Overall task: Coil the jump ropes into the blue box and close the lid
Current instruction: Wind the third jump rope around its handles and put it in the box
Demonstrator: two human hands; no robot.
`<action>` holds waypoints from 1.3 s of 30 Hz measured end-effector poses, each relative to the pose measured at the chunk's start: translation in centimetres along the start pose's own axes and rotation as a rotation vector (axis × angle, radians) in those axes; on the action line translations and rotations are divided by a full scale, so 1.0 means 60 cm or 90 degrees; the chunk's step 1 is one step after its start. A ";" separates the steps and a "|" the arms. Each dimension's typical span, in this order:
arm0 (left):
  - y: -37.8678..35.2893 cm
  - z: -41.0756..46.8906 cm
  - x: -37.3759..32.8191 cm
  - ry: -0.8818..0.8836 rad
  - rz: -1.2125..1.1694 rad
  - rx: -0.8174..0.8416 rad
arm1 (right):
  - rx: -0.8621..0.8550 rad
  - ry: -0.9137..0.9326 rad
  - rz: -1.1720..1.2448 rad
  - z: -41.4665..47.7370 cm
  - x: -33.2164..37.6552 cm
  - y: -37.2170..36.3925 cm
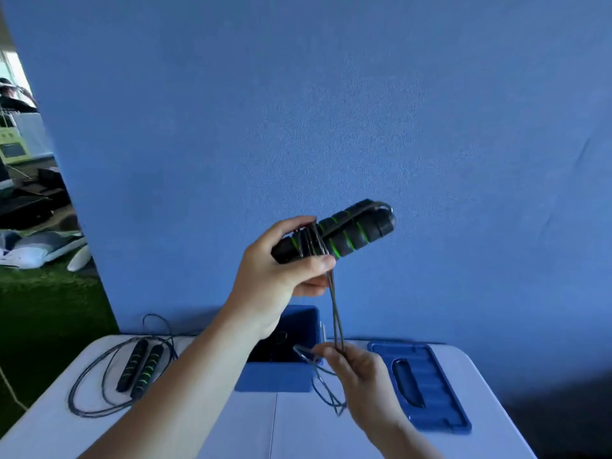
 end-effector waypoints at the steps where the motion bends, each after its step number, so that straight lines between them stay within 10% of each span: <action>1: -0.003 0.004 -0.004 -0.004 -0.004 0.000 | -0.004 -0.019 -0.014 0.009 -0.008 0.002; 16: -0.006 0.034 -0.025 -0.006 -0.045 0.016 | 0.272 -0.285 -0.579 0.036 -0.203 -0.009; 28: 0.025 0.049 -0.010 -0.026 0.085 -0.006 | -0.085 -0.160 -0.286 0.053 -0.116 0.058; 39: 0.013 0.039 0.041 0.052 0.156 0.068 | 0.030 0.167 0.022 0.054 0.106 0.011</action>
Point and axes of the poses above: each hand's wrist, its own z-axis towards the middle knuckle, its own y-axis out of the back of the hand, x = y × z, the point moved 8 cm from there along z, towards the middle knuckle, and after that the axes turned 10 degrees about x, right-handed, at the moved point
